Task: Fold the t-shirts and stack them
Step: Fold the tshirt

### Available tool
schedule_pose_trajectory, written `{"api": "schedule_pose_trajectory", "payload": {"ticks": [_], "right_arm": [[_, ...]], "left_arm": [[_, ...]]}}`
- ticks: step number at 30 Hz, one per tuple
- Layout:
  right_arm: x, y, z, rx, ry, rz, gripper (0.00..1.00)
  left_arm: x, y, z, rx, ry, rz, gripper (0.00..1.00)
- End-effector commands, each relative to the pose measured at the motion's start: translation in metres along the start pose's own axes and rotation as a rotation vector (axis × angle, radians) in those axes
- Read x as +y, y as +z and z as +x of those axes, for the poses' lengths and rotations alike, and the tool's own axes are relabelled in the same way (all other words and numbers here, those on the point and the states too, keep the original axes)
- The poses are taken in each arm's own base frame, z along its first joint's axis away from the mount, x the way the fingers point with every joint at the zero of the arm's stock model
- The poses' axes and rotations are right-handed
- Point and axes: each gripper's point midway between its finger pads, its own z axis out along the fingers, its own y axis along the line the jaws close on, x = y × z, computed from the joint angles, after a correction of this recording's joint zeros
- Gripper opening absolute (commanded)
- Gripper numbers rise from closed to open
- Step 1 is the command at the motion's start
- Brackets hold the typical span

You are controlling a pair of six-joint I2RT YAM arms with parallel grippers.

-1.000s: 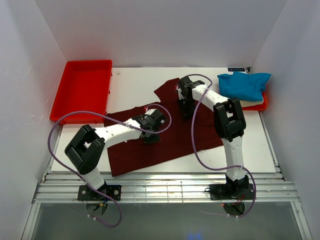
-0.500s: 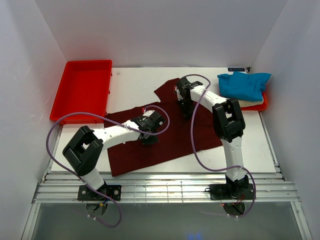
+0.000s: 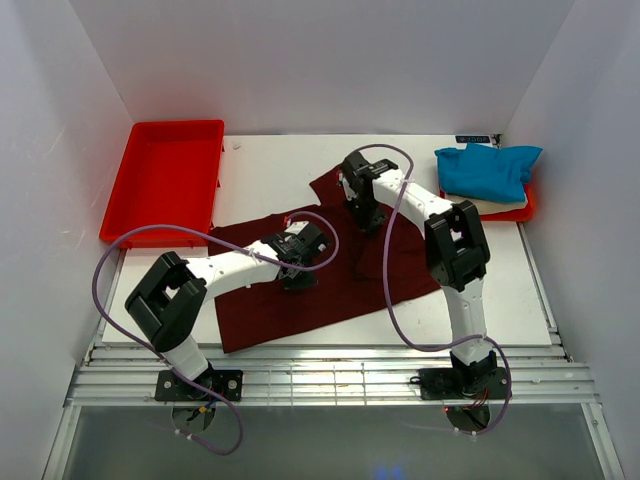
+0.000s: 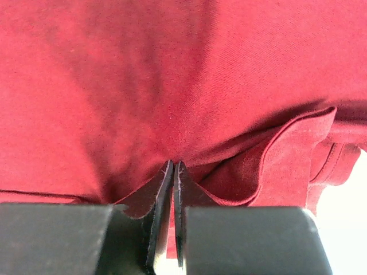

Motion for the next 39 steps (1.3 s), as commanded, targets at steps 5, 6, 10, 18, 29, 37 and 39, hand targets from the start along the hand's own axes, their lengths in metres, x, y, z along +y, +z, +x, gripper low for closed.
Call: {"api": "schedule_pose_trajectory", "payload": {"ticks": [5, 6, 10, 18, 29, 37, 39], "right_arm": [[0.013, -0.016, -0.001, -0.008, -0.033, 0.003, 0.08], [0.013, -0.016, -0.001, -0.007, -0.041, 0.015, 0.08], [0.013, -0.017, -0.004, -0.013, -0.043, 0.032, 0.08], [0.011, -0.015, -0.001, 0.001, -0.037, 0.045, 0.15], [-0.015, -0.033, -0.014, -0.058, 0.045, 0.148, 0.19], [-0.078, -0.024, -0.039, -0.114, 0.249, 0.176, 0.16], [-0.095, -0.019, -0.038, -0.122, 0.287, 0.187, 0.12]], "left_arm": [[0.004, -0.010, -0.005, -0.033, -0.021, 0.010, 0.00], [0.004, -0.010, -0.004, -0.032, -0.020, 0.009, 0.00], [0.006, -0.008, -0.002, -0.025, -0.021, 0.007, 0.00], [0.008, -0.006, 0.003, -0.013, -0.019, 0.006, 0.00], [0.012, -0.007, 0.002, -0.029, -0.025, -0.005, 0.00], [0.043, -0.019, -0.022, -0.119, -0.076, -0.101, 0.00], [0.045, -0.025, -0.026, -0.140, -0.092, -0.088, 0.00]]}}
